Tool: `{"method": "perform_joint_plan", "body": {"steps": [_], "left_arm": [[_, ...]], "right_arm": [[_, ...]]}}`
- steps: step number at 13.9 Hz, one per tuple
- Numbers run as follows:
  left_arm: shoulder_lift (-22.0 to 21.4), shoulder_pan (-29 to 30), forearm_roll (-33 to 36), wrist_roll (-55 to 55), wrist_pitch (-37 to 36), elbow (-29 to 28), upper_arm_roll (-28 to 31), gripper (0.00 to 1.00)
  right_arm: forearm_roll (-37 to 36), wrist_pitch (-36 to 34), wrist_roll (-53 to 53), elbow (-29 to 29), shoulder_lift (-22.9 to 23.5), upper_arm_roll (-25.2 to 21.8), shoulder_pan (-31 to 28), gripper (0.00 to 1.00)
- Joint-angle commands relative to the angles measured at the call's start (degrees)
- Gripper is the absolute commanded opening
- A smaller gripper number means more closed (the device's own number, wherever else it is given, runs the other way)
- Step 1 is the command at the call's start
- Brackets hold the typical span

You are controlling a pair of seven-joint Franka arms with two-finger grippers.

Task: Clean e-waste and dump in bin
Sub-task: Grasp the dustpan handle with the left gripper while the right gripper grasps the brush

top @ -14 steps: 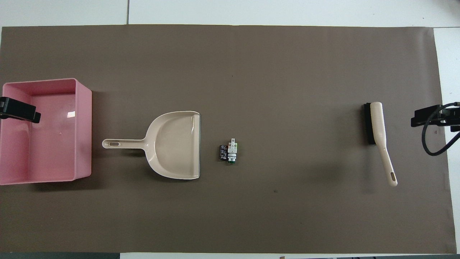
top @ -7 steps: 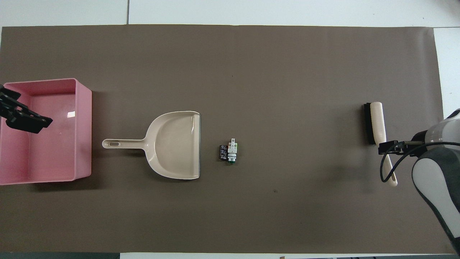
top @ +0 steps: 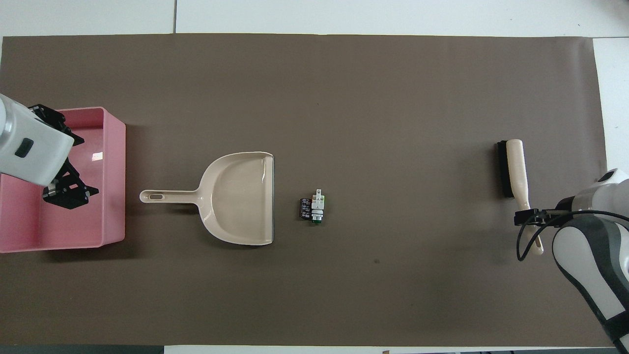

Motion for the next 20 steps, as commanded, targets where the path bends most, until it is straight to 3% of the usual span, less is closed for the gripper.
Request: {"method": "perform_joint_plan", "body": {"steps": [1,6,9,11,13,15,18,20], "left_arm": [[-2.0,-3.2,4.2,1.7,5.4,-7.3,0.1,0.98],[-1.5,-9.1,11.2,-4.1,13.0,-17.1,0.0,0.94],[-0.2,-12.2,15.8,-10.4,17.9,-21.9,0.0,0.92],[1.1,-14.1,16.7,-13.2,20.0,-24.1,0.0,0.92],[1.9,-15.9,18.5,-16.1,22.1,-26.7,0.0,0.92],[3.3,-16.0,20.2,-18.5,24.9,-27.8,0.0,0.91],[4.7,-16.0,21.5,-19.2,25.4,-27.9,0.0,0.89],[6.1,-16.1,22.7,-20.7,26.2,-27.9,0.0,0.89]], "right_arm": [[0.6,2.5,0.0,-1.4,0.0,0.3,-0.3,0.97],[0.6,3.8,0.1,-1.3,1.0,0.3,-0.3,0.86],[0.6,2.4,0.1,-1.2,1.0,0.4,-0.2,0.65],[0.6,1.2,0.1,-0.1,1.1,0.5,-0.1,0.59],[0.6,0.3,0.0,0.1,1.2,0.5,0.3,0.36],[0.7,0.0,0.1,0.1,1.2,0.5,0.3,0.00],[0.7,-2.2,0.2,2.2,1.6,0.7,2.4,0.00],[0.6,-8.9,1.9,8.5,3.2,0.8,4.0,0.00]]}}
